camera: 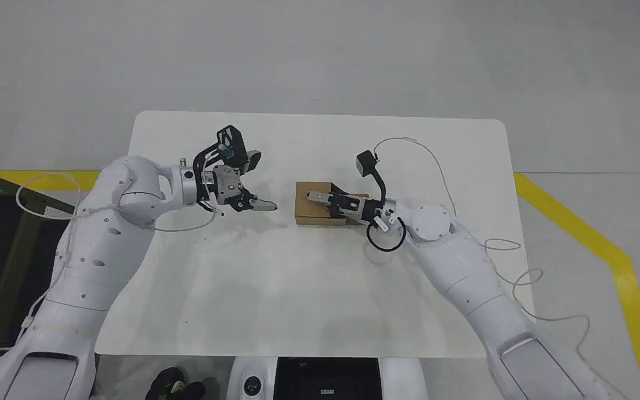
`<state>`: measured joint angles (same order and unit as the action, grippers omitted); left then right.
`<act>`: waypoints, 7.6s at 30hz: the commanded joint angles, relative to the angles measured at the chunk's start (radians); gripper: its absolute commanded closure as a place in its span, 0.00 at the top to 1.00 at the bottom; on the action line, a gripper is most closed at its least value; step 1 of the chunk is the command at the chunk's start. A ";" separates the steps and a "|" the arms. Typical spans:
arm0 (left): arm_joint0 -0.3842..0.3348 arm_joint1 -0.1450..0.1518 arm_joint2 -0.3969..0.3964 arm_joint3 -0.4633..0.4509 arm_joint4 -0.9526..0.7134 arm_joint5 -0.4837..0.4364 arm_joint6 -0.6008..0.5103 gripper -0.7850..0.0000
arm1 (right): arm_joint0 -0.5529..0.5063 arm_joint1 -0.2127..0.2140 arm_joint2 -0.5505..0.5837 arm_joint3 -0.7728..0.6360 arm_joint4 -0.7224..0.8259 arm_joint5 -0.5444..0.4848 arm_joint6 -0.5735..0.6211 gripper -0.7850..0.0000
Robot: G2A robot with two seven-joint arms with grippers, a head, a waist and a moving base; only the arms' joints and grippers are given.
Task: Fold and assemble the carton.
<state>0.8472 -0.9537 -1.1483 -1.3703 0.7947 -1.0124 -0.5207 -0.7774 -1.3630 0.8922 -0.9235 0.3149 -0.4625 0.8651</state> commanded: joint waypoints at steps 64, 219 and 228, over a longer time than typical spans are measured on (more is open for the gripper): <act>-0.013 0.001 0.223 0.049 0.298 0.000 0.459 1.00 | 0.084 -0.020 -0.036 0.077 0.006 -0.023 0.148 0.36; -0.049 -0.119 0.269 0.204 0.549 0.003 0.704 1.00 | -0.165 0.128 0.123 -0.286 -0.229 0.153 0.034 0.00; -0.047 -0.121 0.261 0.204 0.542 0.004 0.696 1.00 | -0.242 0.166 0.225 -0.390 -0.297 0.233 0.032 0.00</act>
<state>0.7999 -1.0744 -0.8870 -1.1661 1.3372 -1.0083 0.1760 -1.0161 -1.1987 1.1106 -1.3077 0.0206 -0.2316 0.9017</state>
